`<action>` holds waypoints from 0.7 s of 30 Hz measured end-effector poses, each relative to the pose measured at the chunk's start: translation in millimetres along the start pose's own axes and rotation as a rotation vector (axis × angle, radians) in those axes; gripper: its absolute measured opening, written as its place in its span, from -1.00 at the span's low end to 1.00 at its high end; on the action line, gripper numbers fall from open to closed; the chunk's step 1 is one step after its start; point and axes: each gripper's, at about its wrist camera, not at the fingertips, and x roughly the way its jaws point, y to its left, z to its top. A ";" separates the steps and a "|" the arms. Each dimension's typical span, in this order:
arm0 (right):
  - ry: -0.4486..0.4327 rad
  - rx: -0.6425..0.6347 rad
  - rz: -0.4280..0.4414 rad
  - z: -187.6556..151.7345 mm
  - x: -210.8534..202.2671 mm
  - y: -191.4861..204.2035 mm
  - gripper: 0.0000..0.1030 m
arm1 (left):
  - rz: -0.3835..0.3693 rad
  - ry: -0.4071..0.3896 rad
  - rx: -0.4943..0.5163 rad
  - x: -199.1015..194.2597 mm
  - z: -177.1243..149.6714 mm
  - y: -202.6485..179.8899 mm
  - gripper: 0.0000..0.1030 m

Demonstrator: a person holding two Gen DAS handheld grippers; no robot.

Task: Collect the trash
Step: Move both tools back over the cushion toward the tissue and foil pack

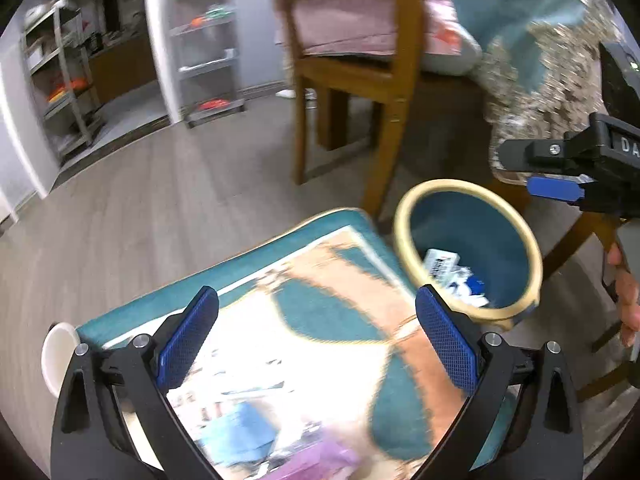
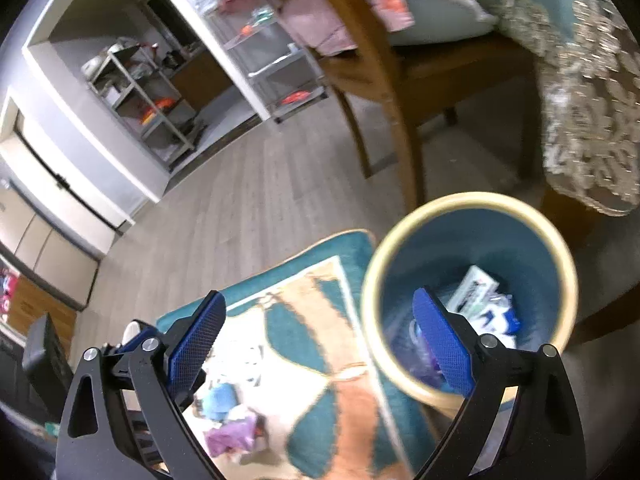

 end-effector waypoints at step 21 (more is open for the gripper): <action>0.224 -0.232 0.000 -41.3 137.2 69.1 0.83 | 0.121 0.188 -0.188 42.3 -78.2 131.9 0.87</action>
